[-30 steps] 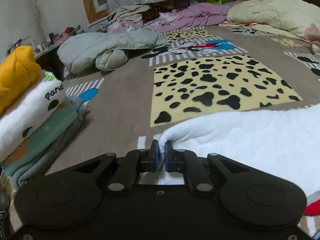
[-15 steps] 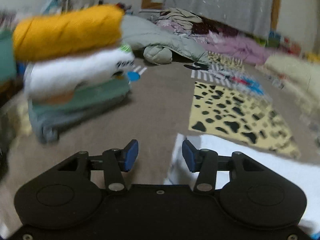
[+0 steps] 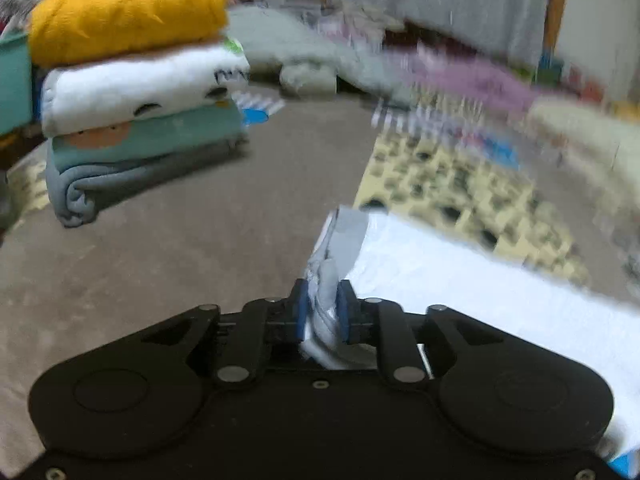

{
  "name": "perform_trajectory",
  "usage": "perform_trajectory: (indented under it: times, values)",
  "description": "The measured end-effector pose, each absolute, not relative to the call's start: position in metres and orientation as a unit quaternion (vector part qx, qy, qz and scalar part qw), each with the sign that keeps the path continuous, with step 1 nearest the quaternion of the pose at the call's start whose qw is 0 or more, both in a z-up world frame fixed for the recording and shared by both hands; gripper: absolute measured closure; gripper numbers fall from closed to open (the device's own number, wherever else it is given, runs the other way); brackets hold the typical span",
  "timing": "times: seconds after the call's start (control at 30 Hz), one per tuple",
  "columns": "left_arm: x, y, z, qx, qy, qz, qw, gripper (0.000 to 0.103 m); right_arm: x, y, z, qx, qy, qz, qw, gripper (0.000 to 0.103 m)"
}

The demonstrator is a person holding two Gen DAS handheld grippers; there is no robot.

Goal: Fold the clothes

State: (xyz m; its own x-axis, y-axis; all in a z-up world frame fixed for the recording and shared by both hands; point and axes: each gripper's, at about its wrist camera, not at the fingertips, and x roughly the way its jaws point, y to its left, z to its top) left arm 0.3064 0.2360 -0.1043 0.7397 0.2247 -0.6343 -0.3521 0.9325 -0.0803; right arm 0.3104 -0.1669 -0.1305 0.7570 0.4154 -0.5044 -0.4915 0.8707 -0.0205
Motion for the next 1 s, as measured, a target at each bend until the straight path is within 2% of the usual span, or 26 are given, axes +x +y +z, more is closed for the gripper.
perform_trajectory:
  times: [0.13,0.3,0.33,0.43,0.47,0.53,0.63,0.7,0.8,1.0]
  values:
    - [0.304,0.220,-0.081,-0.046,0.289,0.161,0.943,0.061,0.311,-0.181,-0.120,-0.051,0.227,0.234,0.944,0.069]
    - [0.337,0.194,-0.081,-0.034,0.277,0.086,0.956,0.061,0.325,-0.193,-0.121,-0.035,0.229,0.219,0.948,0.069]
    - [0.344,0.189,-0.083,-0.033,0.275,0.072,0.958,0.058,0.329,-0.195,-0.122,-0.028,0.231,0.219,0.948,0.069]
    - [0.372,0.189,-0.105,-0.050,0.316,0.076,0.945,0.056,0.342,-0.196,-0.132,-0.031,0.273,0.213,0.938,0.061]
    - [0.383,0.193,-0.118,-0.054,0.349,0.085,0.932,0.050,0.345,-0.197,-0.139,-0.033,0.290,0.211,0.933,0.061]
    - [0.390,0.193,-0.122,-0.042,0.362,0.087,0.927,0.045,0.346,-0.201,-0.140,-0.022,0.291,0.215,0.932,0.061]
    - [0.392,0.190,-0.115,-0.028,0.363,0.091,0.927,0.046,0.341,-0.201,-0.137,-0.038,0.279,0.217,0.935,0.061]
    - [0.383,0.184,-0.105,-0.018,0.351,0.098,0.931,0.049,0.330,-0.204,-0.132,-0.039,0.253,0.222,0.941,0.061]
    - [0.352,0.156,-0.088,-0.002,0.318,0.078,0.945,0.049,0.319,-0.218,-0.124,-0.021,0.235,0.216,0.947,0.060]
    - [0.328,0.096,-0.099,-0.027,0.328,0.020,0.944,0.049,0.305,-0.238,-0.129,-0.011,0.248,0.220,0.943,0.060]
